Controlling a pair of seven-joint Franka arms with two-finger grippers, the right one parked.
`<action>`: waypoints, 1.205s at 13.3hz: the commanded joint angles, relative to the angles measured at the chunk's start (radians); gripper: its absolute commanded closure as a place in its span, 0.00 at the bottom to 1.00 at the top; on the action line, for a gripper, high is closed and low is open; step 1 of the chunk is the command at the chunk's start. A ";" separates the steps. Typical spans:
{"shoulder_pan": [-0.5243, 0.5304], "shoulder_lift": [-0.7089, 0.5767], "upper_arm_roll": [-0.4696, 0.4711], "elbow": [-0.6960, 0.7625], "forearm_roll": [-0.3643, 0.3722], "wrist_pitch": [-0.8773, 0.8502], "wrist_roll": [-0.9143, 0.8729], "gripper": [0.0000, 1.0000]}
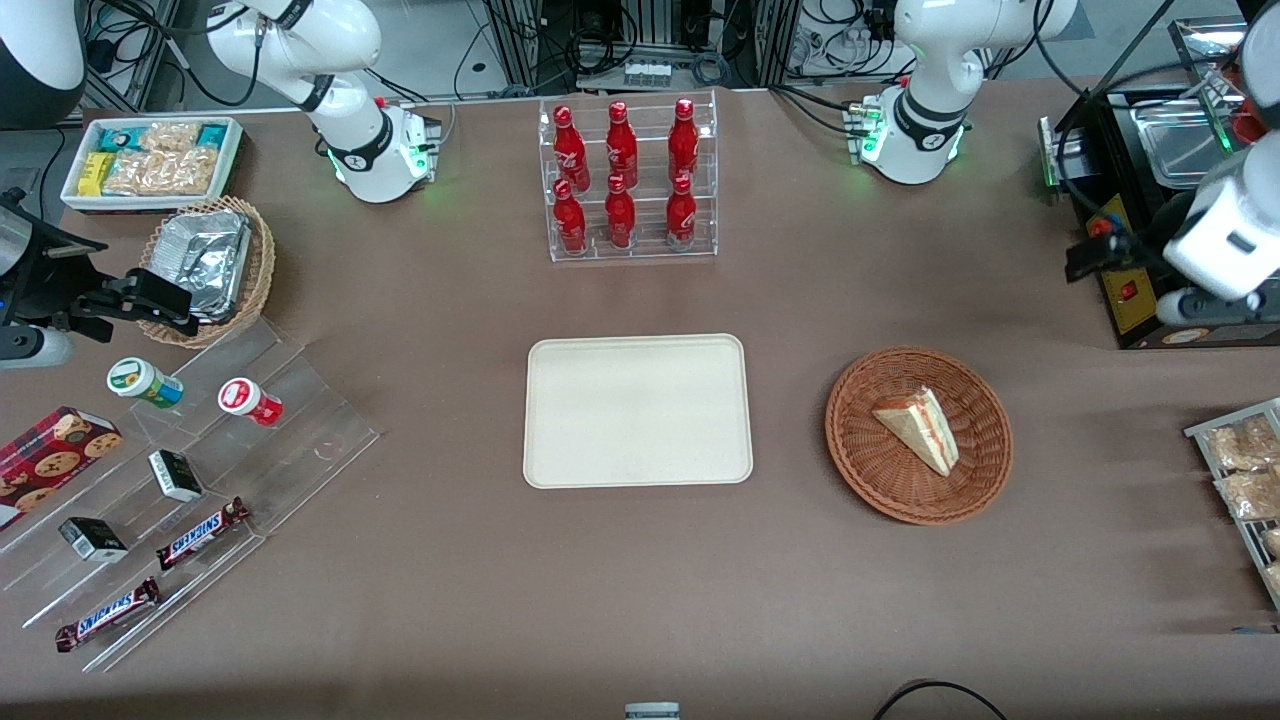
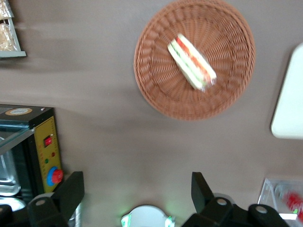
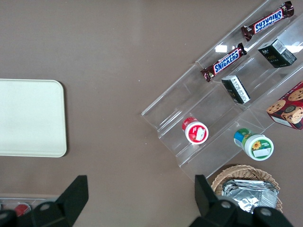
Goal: Place sandwich from basket to tray
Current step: 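Move the left gripper over the wrapped sandwich in the wicker basket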
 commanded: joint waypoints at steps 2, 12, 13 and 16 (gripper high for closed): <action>-0.013 0.009 -0.012 -0.037 -0.006 0.086 -0.186 0.00; -0.083 0.234 -0.019 -0.129 0.005 0.415 -0.632 0.00; -0.103 0.251 -0.019 -0.150 0.006 0.463 -0.683 0.00; -0.137 0.282 -0.019 -0.205 0.008 0.595 -0.822 0.00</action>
